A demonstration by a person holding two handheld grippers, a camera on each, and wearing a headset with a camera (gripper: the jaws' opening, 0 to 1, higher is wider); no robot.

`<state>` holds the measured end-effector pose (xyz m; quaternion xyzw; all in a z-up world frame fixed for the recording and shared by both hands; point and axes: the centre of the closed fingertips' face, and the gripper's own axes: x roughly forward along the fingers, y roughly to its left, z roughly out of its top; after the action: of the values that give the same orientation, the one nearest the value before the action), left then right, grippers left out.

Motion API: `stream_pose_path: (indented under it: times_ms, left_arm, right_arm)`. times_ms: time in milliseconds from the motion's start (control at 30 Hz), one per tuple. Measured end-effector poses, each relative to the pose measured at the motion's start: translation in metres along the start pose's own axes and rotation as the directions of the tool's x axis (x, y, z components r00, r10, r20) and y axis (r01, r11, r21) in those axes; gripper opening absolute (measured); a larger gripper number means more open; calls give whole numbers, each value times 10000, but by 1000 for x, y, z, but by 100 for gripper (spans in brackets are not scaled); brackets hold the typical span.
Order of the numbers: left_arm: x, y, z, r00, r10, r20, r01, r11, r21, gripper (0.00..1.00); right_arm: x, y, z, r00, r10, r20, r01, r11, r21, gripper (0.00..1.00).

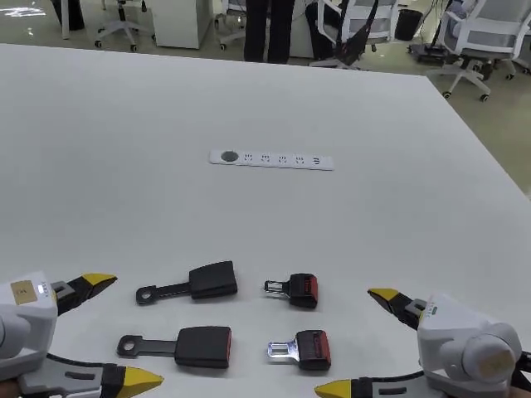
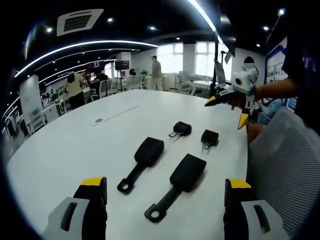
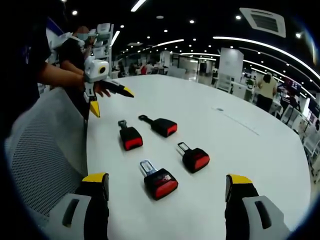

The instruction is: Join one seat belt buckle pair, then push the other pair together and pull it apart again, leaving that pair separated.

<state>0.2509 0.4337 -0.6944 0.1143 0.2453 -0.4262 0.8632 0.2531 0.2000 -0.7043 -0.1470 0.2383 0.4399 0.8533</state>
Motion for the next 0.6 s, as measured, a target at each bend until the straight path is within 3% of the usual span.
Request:
stream_pose_path:
  times_ms: [600]
  left_arm:
    - [0,2,-2,10000,-18,26,18,10000,-2,100]
  right_arm:
    - [-1,2,5,10000,-40,32,41,10000,-44,99]
